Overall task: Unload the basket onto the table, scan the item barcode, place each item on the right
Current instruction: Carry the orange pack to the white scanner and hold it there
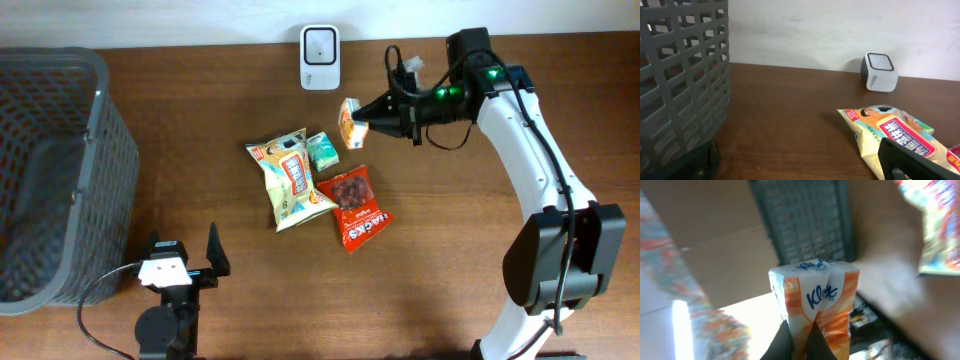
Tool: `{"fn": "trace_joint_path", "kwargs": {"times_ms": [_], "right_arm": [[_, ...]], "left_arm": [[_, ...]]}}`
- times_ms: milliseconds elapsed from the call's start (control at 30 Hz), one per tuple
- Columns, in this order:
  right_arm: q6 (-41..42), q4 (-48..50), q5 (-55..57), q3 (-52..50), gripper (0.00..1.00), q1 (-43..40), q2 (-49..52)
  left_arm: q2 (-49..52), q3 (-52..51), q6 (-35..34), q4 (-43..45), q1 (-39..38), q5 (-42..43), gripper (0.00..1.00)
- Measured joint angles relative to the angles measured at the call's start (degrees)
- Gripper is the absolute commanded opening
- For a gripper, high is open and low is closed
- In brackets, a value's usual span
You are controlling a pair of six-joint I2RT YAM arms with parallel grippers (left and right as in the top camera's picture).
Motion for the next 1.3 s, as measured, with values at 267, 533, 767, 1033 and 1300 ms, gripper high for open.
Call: {"fn": "trace_joint_path", "kwargs": {"times_ms": [267, 533, 767, 1033, 1300], "right_arm": [[11.37, 4.09, -3.39, 0.0, 0.04, 0.0, 0.0], [17.77, 10.25, 1.16, 0.0, 0.04, 0.28, 0.0], [18.08, 20.04, 4.96, -0.02, 0.04, 2.38, 0.0], [6.64, 28.37, 23.8, 0.0, 0.04, 5.11, 0.0], [3.39, 52.78, 44.28, 0.22, 0.04, 9.9, 4.37]], "left_arm": [[0.0, 0.0, 0.0, 0.0, 0.0, -0.02, 0.99], [0.0, 0.0, 0.0, 0.0, 0.0, -0.02, 0.99], [0.0, 0.0, 0.0, 0.0, 0.0, 0.0, 0.99], [0.0, 0.0, 0.0, 0.0, 0.0, 0.0, 0.99], [0.0, 0.0, 0.0, 0.0, 0.0, 0.0, 0.99]]}}
